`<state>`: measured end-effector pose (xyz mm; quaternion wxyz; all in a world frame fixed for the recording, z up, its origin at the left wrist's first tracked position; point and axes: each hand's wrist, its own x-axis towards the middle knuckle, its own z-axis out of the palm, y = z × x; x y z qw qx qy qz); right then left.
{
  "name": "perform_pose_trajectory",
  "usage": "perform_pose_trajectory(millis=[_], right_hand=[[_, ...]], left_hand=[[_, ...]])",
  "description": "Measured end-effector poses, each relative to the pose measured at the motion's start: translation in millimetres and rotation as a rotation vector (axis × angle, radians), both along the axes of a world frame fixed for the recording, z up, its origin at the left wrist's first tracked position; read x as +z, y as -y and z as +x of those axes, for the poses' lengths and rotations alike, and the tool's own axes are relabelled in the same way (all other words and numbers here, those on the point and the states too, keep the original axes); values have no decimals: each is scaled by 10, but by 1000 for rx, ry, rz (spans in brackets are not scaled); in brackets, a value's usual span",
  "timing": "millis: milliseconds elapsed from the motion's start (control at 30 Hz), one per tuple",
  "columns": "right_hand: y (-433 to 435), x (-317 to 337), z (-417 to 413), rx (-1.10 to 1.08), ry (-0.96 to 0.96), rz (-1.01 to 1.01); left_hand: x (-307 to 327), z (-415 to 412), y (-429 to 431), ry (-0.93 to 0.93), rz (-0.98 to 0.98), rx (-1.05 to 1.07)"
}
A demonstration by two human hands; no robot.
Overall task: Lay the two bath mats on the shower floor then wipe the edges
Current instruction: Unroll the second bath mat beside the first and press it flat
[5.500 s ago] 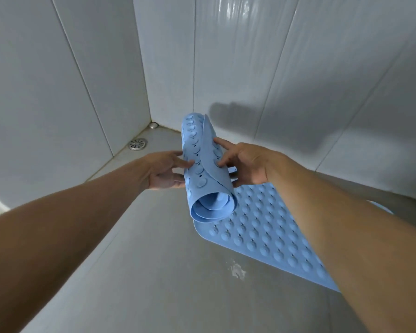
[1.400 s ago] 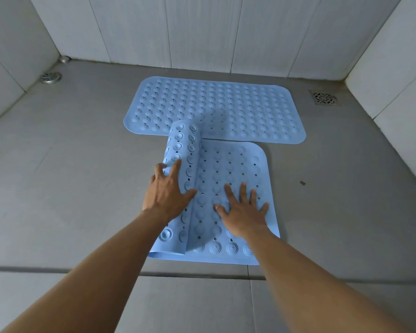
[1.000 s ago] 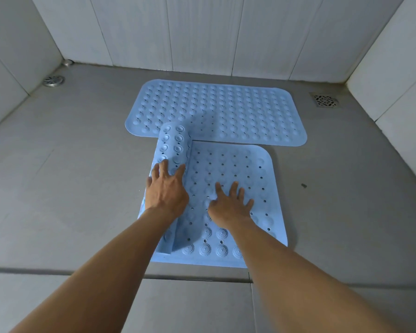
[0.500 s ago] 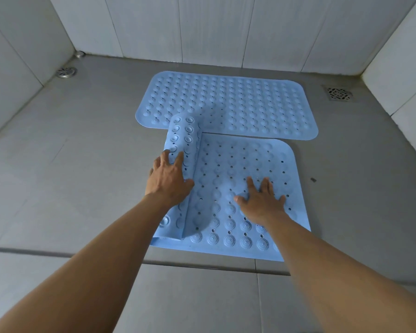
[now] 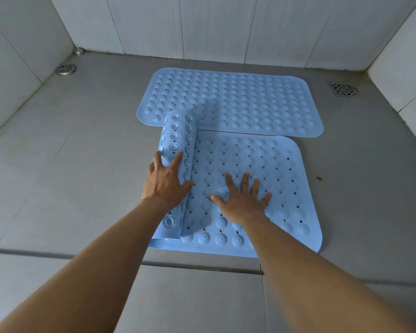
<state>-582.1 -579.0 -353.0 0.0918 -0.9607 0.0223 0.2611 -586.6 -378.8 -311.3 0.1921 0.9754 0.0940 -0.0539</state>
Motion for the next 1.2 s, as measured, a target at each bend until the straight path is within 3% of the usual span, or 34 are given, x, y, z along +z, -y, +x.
perform_pose_trajectory(millis=[200, 433, 633, 900, 1067, 1200], right_hand=[[174, 41, 5, -3, 9, -31], [-282, 14, 39, 5, 58, 31], [-230, -26, -32, -27, 45, -24], [-7, -31, -32, -62, 37, -55], [-211, 29, -8, -24, 152, -60], [-291, 0, 50, -13, 33, -5]], left_hand=[[60, 21, 9, 64, 91, -26], [87, 35, -171, 25, 144, 49], [-30, 2, -397, 98, 93, 12], [-81, 2, -412, 19, 129, -74], [-71, 1, -473, 3, 240, -103], [-69, 26, -597, -102, 281, -107]])
